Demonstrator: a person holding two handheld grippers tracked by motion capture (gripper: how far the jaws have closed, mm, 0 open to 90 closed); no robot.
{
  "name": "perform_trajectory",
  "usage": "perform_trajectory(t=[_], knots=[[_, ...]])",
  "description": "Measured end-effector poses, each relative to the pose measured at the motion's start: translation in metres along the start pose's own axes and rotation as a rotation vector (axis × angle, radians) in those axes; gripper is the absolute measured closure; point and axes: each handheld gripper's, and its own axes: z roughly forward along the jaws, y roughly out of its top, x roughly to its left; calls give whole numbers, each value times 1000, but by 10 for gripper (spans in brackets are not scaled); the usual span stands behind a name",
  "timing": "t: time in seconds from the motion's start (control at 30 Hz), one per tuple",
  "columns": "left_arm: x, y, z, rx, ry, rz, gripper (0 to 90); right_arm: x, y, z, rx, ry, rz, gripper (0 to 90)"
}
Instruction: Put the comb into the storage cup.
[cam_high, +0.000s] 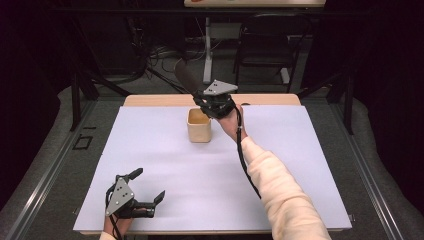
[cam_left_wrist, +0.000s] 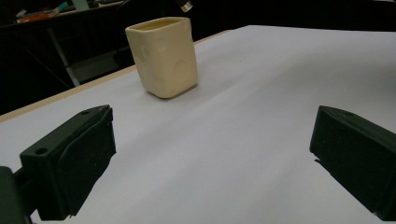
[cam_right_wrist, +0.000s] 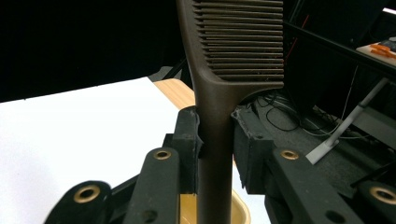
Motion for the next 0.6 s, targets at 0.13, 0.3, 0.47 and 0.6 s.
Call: perform_trajectory(t=[0.13,0.3,0.47,0.6], knots=[[0,0,0,0,1,-1,3,1,1,1,-6,0,-1,727],[0,0,0,0,-1,-1,3,1,1,3,-18,-4,-4,727],[0,0,0,0,-1,-2,3,2,1,4,-27,-3,-8,727],[0,0,0,1,0,0,3,3,2,6,-35,-3,-9,727]])
